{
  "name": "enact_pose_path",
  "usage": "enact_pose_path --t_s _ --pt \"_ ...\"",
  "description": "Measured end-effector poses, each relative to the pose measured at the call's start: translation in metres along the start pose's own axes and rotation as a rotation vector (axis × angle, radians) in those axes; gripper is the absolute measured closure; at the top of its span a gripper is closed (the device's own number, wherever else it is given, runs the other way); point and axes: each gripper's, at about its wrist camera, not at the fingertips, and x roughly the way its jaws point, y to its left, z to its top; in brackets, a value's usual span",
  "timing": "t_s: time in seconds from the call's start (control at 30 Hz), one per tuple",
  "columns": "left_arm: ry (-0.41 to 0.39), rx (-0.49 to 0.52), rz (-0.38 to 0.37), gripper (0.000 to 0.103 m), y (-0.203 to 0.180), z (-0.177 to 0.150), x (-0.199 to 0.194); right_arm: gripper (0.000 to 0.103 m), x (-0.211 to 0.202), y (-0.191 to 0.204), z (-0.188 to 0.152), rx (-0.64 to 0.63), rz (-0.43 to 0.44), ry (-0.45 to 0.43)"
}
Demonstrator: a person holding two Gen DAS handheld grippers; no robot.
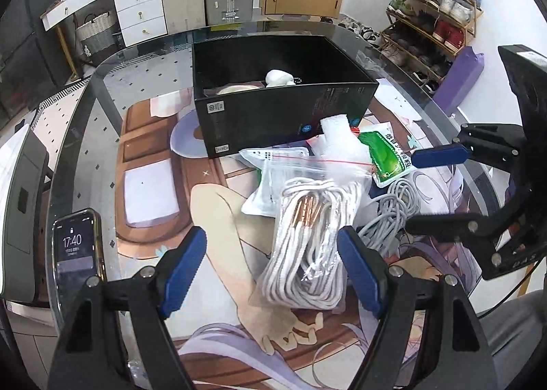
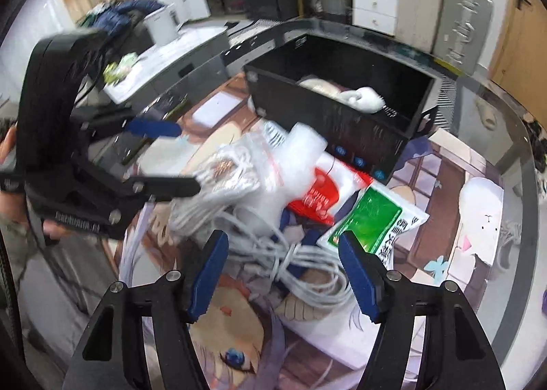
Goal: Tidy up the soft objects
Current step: 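Move the left tool to the white cable bag while the right tool grasps the grey cable bundle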
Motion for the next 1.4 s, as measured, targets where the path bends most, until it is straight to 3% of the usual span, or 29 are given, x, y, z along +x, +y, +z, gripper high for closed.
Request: enact_pose_path --t_s 0.13,0.47,0.7,0.77,0.83,0.97,1.03,1.17,1.4 --pt "0.001 0.005 0.000 0.024 -0.003 0.001 0.001 0.026 0.001 0.013 -0.010 -0.113 -0.030 0.037" --pt "0.013 0.018 0.008 0.024 -0.006 0.001 0.006 0.025 0.041 0.023 -0.014 -0.187 -0.078 0.112" --pt "0.017 0.014 0.002 0.024 -0.005 0.001 0.007 0.025 0.024 0.015 -0.026 -0.040 0.107 0.193" --pt "0.014 0.017 0.005 0.024 -0.005 0.000 0.006 0.025 0.017 0.017 -0.026 -0.034 0.132 0.177" --pt "0.015 0.020 0.004 0.024 -0.005 0.001 0.006 0.025 0.015 0.022 -0.024 -0.054 0.119 0.155" --pt "0.017 0.015 0.004 0.024 -0.005 0.002 0.008 0.025 0.032 0.034 -0.021 -0.136 0.003 0.178" --pt "0.017 0.015 0.004 0.024 -0.006 0.003 0.008 0.033 0.038 0.037 -0.020 -0.142 0.005 0.191" --pt "0.013 0.021 0.004 0.024 -0.006 0.003 0.009 0.066 0.035 0.036 -0.020 -0.098 0.018 0.198" --pt "0.015 0.037 -0.021 0.024 -0.014 0.002 0.009 0.067 0.019 0.008 -0.037 0.099 0.038 0.187"
